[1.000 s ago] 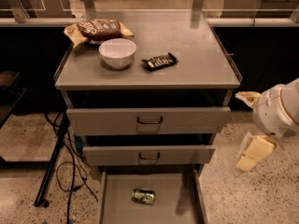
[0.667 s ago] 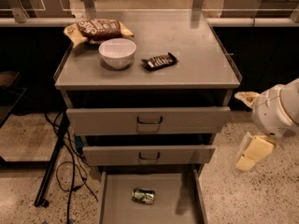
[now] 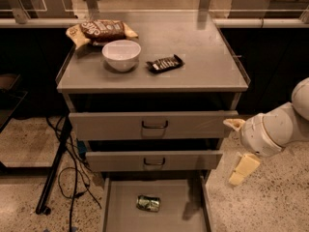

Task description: Pick green can from bottom drawer and place on counter

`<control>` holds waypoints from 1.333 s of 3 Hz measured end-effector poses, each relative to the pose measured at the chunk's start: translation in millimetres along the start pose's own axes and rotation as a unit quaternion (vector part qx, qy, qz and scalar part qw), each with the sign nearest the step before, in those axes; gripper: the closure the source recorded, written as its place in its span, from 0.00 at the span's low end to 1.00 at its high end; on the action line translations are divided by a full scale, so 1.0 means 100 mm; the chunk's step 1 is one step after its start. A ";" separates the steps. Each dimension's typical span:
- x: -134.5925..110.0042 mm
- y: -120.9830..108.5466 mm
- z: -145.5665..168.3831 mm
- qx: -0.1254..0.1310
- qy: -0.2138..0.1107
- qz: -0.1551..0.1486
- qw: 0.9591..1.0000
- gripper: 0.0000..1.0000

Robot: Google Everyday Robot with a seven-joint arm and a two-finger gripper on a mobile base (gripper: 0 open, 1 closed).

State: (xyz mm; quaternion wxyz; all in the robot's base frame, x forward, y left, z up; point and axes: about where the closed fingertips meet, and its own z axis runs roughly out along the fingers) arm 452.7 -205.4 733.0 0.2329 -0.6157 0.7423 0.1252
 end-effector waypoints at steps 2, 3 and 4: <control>0.33 -0.08 0.51 0.019 -0.022 -0.014 0.999 0.00; 0.34 0.00 0.53 0.018 -0.033 -0.013 0.999 0.00; 0.39 0.18 0.70 0.020 -0.056 -0.012 0.998 0.00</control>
Offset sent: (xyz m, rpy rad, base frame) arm 0.0085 -0.0053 -0.0536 0.0312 -0.0371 0.0136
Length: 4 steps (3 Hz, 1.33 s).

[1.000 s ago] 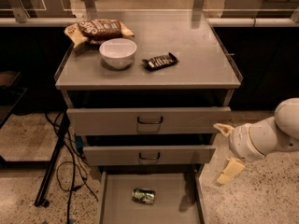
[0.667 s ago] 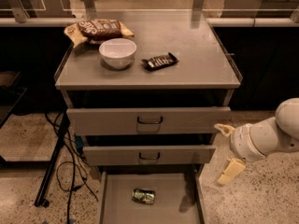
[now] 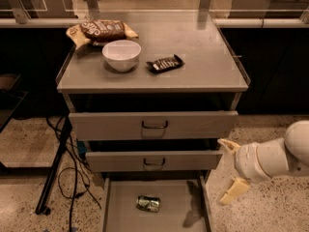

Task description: Pick green can from bottom drawer and place on counter

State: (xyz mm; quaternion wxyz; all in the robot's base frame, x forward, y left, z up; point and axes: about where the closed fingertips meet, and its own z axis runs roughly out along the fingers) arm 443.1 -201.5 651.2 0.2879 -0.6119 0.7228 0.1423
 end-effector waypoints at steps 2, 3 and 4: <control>0.50 0.17 0.69 0.049 -0.048 -0.013 0.998 0.00; 0.67 0.17 1.09 0.041 -0.066 0.001 0.997 0.00; 0.68 0.17 1.19 0.036 -0.066 0.004 0.997 0.00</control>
Offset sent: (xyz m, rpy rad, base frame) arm 0.0026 -0.0007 -0.1389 0.1099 -0.1655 -0.0365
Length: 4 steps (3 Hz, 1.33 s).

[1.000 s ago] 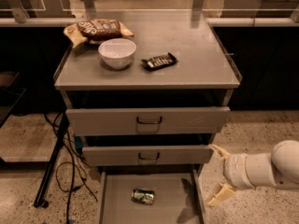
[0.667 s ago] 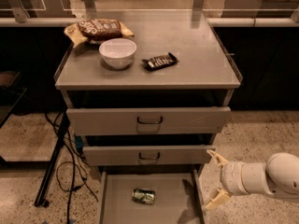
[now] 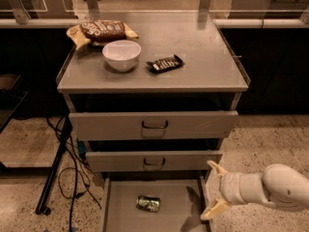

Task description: Pick green can from bottom drawer and place on counter

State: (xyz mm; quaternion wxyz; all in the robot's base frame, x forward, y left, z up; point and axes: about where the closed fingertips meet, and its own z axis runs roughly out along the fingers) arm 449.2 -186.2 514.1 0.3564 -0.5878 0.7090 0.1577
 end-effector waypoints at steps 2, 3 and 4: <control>0.27 0.08 0.89 -0.031 0.001 0.024 0.999 0.00; 0.39 0.07 1.29 -0.039 0.005 0.031 0.999 0.00; 0.57 0.22 2.00 -0.061 -0.006 0.043 0.997 0.00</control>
Offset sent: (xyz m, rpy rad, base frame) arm 0.0336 0.0585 -0.1266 0.0201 0.1114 0.0023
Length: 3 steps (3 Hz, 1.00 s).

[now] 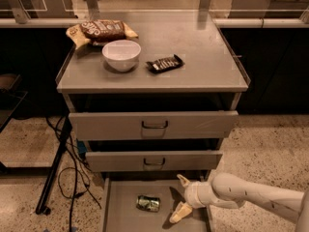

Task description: Pick green can from bottom drawer and place on counter

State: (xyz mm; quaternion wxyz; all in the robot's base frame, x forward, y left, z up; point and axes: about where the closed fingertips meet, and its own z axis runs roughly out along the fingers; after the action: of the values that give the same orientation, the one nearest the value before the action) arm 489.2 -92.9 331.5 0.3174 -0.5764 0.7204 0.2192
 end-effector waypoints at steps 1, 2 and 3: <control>-0.01 0.04 0.04 0.003 -0.001 0.000 1.000 0.00; 0.09 0.13 0.26 -0.004 -0.009 0.026 1.000 0.00; 0.29 0.18 0.56 -0.011 -0.016 0.058 0.998 0.00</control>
Offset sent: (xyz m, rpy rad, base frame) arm -0.0180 0.0257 -0.0603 0.0680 0.0985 -0.0681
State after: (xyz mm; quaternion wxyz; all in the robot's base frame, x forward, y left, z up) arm 479.3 -70.3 270.7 0.3091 -0.5335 0.7450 0.2545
